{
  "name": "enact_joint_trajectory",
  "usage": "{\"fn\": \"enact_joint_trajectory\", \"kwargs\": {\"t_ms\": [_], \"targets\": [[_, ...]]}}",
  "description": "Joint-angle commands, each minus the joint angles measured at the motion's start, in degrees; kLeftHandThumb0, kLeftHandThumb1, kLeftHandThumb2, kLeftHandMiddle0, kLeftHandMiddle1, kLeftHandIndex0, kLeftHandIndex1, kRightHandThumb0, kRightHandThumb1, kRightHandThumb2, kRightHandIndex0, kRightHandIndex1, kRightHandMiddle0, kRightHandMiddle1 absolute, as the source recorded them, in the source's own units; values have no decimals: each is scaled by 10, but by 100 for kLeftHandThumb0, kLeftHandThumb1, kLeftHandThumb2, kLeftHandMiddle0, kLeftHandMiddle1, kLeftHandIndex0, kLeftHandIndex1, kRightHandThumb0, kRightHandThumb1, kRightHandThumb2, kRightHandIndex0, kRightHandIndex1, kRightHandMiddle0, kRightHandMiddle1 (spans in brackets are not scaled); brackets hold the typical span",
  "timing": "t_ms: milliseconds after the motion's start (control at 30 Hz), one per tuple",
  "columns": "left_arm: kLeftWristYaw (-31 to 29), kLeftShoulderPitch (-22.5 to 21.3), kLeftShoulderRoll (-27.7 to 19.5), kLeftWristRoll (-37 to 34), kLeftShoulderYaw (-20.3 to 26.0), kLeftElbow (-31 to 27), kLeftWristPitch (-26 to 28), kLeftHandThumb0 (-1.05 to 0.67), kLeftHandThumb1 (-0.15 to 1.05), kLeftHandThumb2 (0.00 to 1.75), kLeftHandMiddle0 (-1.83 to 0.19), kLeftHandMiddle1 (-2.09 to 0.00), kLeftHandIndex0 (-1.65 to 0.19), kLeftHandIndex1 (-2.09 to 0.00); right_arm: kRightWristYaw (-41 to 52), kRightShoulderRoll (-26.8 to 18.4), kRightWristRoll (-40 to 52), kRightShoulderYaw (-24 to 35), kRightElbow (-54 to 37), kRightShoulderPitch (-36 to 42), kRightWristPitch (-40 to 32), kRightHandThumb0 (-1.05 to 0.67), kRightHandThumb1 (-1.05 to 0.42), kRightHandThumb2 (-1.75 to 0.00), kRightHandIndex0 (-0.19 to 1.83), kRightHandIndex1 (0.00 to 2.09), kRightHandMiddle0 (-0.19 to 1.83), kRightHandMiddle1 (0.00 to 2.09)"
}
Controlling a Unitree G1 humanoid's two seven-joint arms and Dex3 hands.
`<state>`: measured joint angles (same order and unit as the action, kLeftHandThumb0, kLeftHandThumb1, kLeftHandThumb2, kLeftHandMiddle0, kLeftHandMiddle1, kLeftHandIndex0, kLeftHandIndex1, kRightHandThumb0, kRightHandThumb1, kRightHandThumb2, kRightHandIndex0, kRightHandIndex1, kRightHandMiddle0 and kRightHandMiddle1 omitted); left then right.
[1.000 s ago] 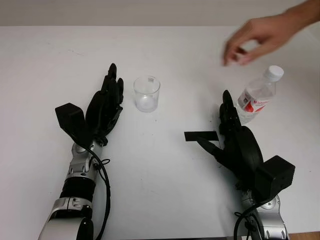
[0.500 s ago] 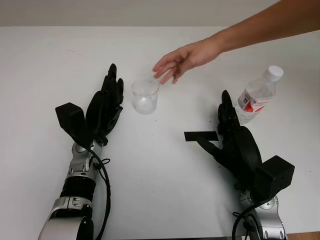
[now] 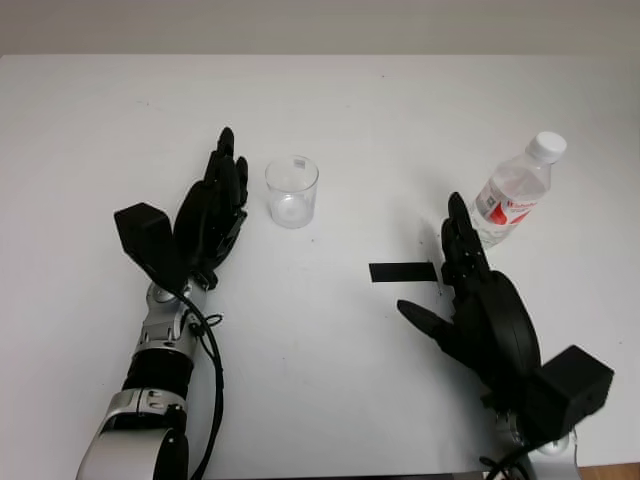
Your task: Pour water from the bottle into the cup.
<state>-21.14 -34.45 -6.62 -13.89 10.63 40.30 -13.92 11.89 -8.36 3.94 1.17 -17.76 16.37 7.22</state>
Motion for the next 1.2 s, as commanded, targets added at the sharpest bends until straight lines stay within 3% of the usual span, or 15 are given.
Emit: {"fn": "enact_joint_trajectory", "kwargs": {"t_ms": [0, 400, 633, 800, 933, 1033, 1167], "targets": [[-1, 4, 2, 1, 0, 14, -2, -87, 105, 73, 19, 0, 19, 0, 10, -14, 9, 9, -36, 35, -7, -101, -91, -6, -19, 0, -19, 0], [-15, -19, 3, -2, 2, 50, -22, -86, 105, 74, 19, 0, 19, 0, 119, -86, 115, 87, -139, 192, -27, -98, -96, -6, -19, 0, -19, 0], [-14, -36, 2, 6, -2, 72, -30, -86, 105, 75, 19, 0, 19, 0, 146, -88, 179, 149, -162, 235, -14, -99, -94, -5, -19, 0, -19, 0], [-16, -44, 5, 5, -2, 78, -29, -85, 105, 78, 19, 0, 19, 0, 161, -111, 213, 194, -159, 211, -20, -97, -94, -5, -19, 0, -15, 3], [-20, -46, 3, 4, 0, 83, -33, -84, 105, 79, 19, 0, 19, 0, 217, -174, 221, 210, -154, 172, -32, -99, -92, -5, -16, 4, -7, 7], [-23, -46, 1, 4, 1, 83, -35, -85, 105, 80, 19, 0, 19, 0, 235, -203, 213, 197, -151, 124, -41, -99, -95, -6, -13, 6, -4, 8], [-24, -46, -2, 6, 1, 87, -39, -86, 105, 79, 19, 0, 19, 0, 187, -200, 179, 156, -180, 59, -95, -100, -92, -4, -8, 8, 1, 9]]}}
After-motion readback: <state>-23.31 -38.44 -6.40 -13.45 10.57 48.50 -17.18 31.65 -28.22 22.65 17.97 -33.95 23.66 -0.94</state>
